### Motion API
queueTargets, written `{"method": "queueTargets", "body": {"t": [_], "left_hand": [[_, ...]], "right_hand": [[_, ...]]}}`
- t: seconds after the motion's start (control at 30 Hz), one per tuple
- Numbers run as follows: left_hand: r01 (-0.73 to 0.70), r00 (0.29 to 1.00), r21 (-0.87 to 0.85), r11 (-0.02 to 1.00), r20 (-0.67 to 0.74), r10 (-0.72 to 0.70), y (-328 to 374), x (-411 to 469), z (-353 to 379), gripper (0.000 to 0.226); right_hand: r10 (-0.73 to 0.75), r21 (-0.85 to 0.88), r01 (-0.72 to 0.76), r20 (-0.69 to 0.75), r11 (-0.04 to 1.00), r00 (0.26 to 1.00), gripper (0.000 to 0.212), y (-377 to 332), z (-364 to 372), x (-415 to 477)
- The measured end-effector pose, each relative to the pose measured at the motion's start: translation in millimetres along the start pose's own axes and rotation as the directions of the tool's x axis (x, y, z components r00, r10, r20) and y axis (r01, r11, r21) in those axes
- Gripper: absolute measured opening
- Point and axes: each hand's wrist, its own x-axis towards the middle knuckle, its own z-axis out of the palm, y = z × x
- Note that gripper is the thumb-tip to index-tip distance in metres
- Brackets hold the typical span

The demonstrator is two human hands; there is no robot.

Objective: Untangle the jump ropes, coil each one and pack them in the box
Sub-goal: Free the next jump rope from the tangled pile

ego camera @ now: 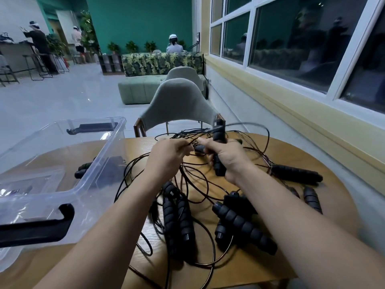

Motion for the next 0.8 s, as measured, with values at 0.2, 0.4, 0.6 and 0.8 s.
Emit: {"method": "queueTargets", "body": {"t": [0.2,0.4,0.6,0.8], "left_hand": [[-0.066,0.998,0.091,0.994,-0.008,0.067,2,-2,5,0.012],[-0.046,0.999,0.094,0.995,-0.009,0.047,-6,-4,9,0.018],[0.062,0.995,0.108,0.992,0.074,-0.071,-22,-5,8,0.023],[0.094,0.986,0.141,0.986,0.123,-0.112,-30,-7,8,0.023]], "right_hand": [[0.006,0.065,-0.01,0.06,0.998,0.998,0.016,12,14,-4],[-0.115,-0.007,0.115,0.005,0.993,0.993,0.012,1,20,-10],[-0.169,0.128,0.17,-0.014,0.977,0.985,0.018,-44,11,-18],[-0.233,0.276,0.252,-0.101,0.928,0.967,0.017,-89,-12,-21]]}}
